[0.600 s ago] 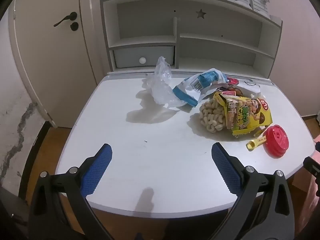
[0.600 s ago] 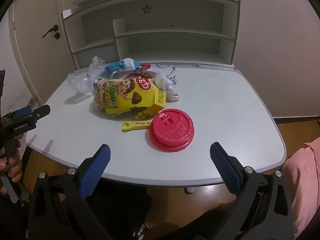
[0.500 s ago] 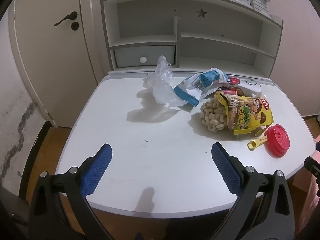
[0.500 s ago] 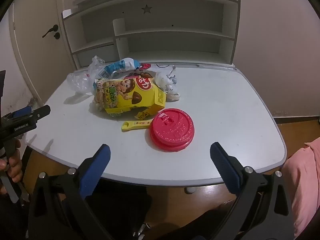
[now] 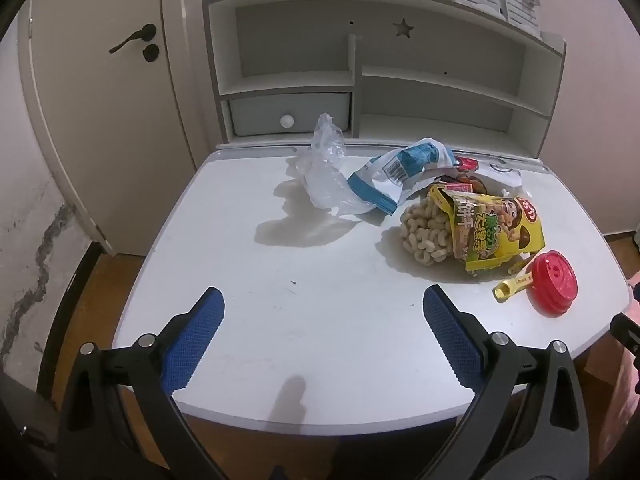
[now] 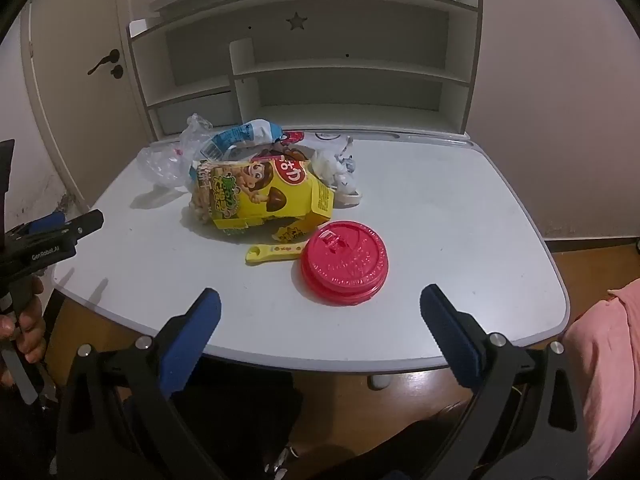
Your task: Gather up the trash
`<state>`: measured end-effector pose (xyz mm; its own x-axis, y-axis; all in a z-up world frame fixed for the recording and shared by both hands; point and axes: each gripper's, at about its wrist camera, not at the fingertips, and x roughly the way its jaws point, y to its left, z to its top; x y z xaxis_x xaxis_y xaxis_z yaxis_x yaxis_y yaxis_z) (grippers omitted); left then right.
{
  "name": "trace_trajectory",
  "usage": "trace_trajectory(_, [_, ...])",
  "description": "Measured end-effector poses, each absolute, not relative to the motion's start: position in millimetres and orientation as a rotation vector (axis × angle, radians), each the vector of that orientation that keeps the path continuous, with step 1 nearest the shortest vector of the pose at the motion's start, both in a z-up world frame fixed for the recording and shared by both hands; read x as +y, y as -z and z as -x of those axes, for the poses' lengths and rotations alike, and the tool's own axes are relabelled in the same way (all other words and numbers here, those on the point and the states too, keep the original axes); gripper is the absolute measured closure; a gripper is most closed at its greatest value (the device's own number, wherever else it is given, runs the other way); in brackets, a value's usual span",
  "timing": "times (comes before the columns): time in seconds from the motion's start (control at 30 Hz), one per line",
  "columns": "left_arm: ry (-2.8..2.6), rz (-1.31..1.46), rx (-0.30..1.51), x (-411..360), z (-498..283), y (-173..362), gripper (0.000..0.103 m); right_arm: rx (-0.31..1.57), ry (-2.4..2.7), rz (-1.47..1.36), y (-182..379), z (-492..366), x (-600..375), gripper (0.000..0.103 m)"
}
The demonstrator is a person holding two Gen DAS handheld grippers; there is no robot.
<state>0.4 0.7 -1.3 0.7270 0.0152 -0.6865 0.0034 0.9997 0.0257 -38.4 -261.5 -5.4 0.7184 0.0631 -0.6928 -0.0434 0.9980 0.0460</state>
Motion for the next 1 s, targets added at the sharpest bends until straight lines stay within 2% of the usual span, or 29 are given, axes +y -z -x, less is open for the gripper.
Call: trace_trajectory(1.0, [0.0, -0.023, 0.755, -1.7, 3.5, -0.3, 0.006, 0.763, -0.067, -0.02, 1.4, 40.3, -261.0, 0.007])
